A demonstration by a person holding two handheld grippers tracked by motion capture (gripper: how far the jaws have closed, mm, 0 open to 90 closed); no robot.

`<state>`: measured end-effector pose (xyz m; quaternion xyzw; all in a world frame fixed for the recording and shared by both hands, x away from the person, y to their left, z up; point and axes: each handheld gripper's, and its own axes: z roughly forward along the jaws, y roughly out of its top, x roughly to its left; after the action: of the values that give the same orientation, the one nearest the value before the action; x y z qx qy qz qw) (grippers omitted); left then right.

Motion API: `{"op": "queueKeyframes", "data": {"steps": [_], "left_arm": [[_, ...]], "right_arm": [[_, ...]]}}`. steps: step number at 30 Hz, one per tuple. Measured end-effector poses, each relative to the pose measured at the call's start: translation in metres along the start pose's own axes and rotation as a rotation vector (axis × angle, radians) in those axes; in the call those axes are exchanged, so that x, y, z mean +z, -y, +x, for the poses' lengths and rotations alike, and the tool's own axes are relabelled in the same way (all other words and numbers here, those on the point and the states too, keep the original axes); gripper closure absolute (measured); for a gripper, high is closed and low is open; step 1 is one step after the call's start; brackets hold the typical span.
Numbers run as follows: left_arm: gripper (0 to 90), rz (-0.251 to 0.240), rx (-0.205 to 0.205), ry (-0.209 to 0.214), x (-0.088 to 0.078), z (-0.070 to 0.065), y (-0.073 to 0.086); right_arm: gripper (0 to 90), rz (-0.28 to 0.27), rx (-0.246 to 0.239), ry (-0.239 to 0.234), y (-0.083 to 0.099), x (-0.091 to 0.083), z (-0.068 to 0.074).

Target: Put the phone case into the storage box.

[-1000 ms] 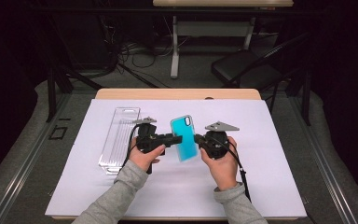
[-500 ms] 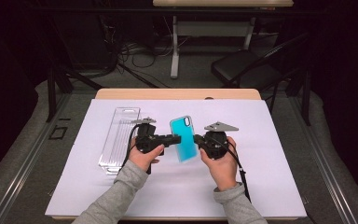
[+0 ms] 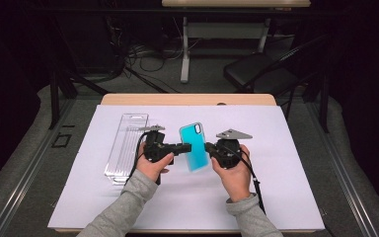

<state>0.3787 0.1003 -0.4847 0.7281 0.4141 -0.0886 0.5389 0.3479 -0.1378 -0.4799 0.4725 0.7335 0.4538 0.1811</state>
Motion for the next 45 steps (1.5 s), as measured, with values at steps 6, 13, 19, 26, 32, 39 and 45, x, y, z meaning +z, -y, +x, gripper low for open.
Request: {"op": "queueKeyframes", "data": {"steps": [6, 13, 19, 26, 32, 39, 45], "left_arm": [[79.1, -0.002, -0.010, 0.005, 0.0002, 0.0002, 0.0002], [79.9, -0.006, -0.029, 0.015, -0.0002, 0.0017, 0.0005], [80.5, -0.009, -0.041, 0.023, -0.0002, 0.0027, 0.0008], [80.7, -0.012, -0.065, 0.036, 0.0000, 0.0042, 0.0011], [81.0, -0.014, -0.079, 0.048, 0.0001, 0.0053, 0.0013], [81.1, -0.017, -0.096, 0.060, 0.0002, 0.0055, 0.0012], [81.2, -0.016, -0.096, 0.064, -0.0002, 0.0057, 0.0009]], "right_arm": [[87.8, -0.002, 0.004, 0.000, 0.0002, 0.0002, -0.0001], [87.8, -0.003, 0.005, -0.002, 0.0005, 0.0005, -0.0001], [87.8, -0.004, 0.005, -0.002, 0.0006, 0.0006, 0.0000], [87.8, -0.003, 0.004, -0.003, 0.0008, 0.0011, -0.0005], [87.8, -0.003, 0.007, -0.006, 0.0010, 0.0014, -0.0009], [87.8, -0.004, 0.007, -0.006, 0.0010, 0.0011, -0.0012], [87.8, -0.005, 0.010, -0.009, 0.0010, 0.0012, -0.0013]]}}
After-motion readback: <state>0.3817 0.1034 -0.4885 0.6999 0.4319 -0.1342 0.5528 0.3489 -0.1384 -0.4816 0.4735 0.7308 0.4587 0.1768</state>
